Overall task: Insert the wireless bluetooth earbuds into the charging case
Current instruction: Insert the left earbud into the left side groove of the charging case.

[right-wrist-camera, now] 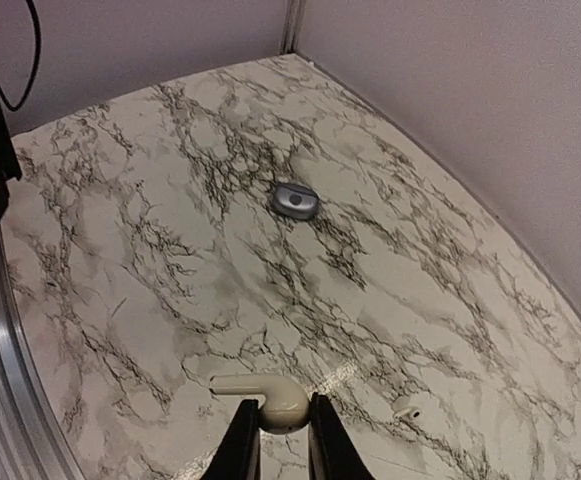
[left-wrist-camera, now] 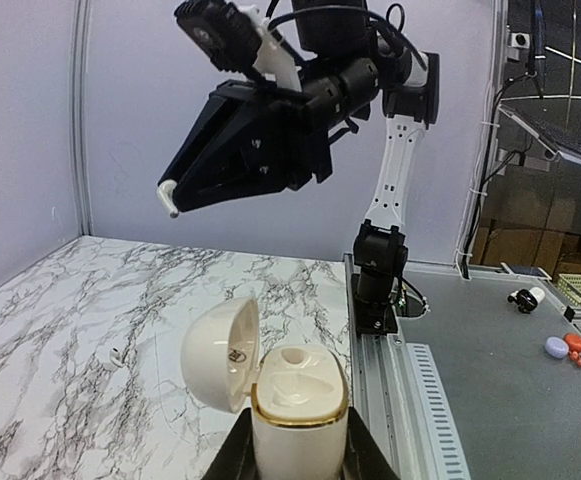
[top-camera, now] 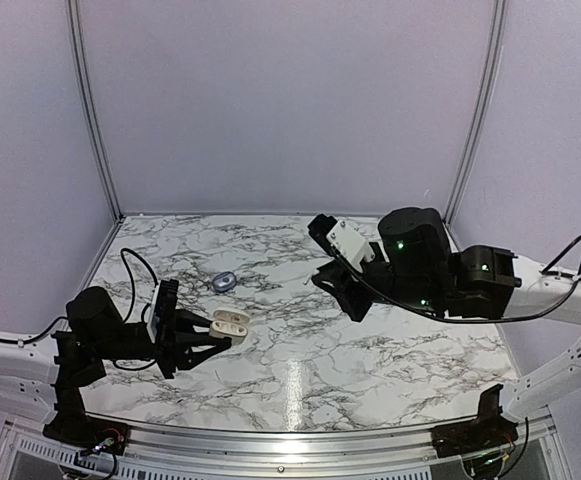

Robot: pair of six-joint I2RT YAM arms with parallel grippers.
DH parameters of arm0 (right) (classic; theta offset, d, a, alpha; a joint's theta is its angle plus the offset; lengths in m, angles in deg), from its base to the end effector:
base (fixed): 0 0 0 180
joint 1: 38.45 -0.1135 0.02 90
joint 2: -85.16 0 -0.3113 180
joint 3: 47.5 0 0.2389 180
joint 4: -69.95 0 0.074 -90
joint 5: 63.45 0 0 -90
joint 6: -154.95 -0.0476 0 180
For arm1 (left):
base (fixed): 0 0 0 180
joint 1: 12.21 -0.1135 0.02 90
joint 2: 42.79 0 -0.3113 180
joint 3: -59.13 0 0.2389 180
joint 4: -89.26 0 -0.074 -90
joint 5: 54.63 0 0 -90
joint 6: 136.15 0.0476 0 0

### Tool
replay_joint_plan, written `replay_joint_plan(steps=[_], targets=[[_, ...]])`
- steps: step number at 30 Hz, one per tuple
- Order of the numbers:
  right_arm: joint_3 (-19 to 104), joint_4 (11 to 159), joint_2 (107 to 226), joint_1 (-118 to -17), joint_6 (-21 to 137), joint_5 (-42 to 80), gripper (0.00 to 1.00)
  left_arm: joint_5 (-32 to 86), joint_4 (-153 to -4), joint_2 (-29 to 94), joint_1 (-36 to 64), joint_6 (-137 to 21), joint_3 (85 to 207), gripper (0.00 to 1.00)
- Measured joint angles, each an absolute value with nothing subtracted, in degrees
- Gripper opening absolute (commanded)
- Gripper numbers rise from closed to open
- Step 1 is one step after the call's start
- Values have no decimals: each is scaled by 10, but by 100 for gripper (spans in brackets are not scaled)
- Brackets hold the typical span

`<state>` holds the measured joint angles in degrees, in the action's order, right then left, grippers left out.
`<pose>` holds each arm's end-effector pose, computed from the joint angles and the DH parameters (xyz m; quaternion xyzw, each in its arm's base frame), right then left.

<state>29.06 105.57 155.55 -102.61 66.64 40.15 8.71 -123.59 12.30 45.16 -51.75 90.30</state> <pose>0.1224 0.2271 0.3733 -0.4160 0.7523 0.1722 0.4811 0.0766 -0.1592 0.2900 0.4337 0.4925 -0.5140 0.5524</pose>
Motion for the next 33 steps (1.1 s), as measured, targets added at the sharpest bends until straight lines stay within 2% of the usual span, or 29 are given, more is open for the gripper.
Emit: replay_joint_plan(steps=[15, 33], targets=[[376, 1038, 1605, -1241, 804, 535, 5, 39, -1238, 89, 452, -429, 886, 3], [461, 1007, 1723, -1328, 923, 696, 5, 43, -1239, 105, 452, -474, 909, 2]])
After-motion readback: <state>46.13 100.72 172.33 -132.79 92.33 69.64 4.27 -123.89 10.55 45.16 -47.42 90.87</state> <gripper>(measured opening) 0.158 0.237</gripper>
